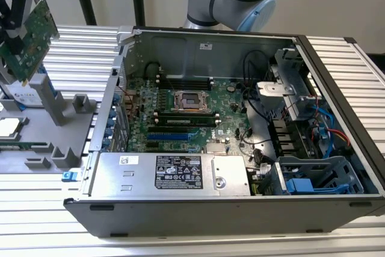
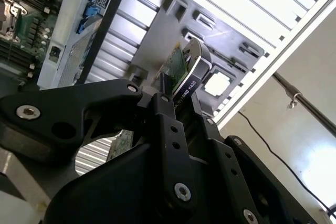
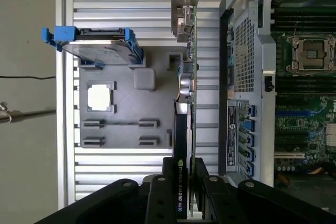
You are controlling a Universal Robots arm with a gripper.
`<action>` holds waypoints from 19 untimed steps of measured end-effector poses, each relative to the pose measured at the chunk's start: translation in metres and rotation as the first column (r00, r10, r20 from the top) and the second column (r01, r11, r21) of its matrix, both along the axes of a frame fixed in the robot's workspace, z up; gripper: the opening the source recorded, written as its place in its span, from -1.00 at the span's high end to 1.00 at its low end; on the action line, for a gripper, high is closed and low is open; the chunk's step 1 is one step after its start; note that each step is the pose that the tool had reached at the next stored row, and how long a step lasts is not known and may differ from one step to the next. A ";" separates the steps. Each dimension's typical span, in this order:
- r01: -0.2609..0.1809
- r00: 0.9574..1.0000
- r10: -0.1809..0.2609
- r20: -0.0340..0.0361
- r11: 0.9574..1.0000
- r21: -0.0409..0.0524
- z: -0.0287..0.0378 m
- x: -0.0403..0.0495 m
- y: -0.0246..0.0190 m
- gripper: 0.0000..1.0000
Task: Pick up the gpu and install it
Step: 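Pick up the gpu and move the gpu toward the slot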
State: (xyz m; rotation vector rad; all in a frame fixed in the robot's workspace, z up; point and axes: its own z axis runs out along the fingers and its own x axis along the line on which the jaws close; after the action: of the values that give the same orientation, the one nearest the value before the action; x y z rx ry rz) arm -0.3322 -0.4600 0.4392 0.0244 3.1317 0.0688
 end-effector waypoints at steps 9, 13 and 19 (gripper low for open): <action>0.000 1.000 0.000 0.000 1.000 0.000 0.0000 0.0110 0.0000 1.00; 0.000 1.000 0.000 0.000 1.000 0.000 0.0000 0.0163 0.0000 1.00; 0.000 1.000 0.000 0.000 1.000 0.000 0.0000 0.0234 0.0000 1.00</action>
State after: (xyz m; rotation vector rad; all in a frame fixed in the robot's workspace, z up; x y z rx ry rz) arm -0.3089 -0.4600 0.4392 0.0245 3.1317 0.0688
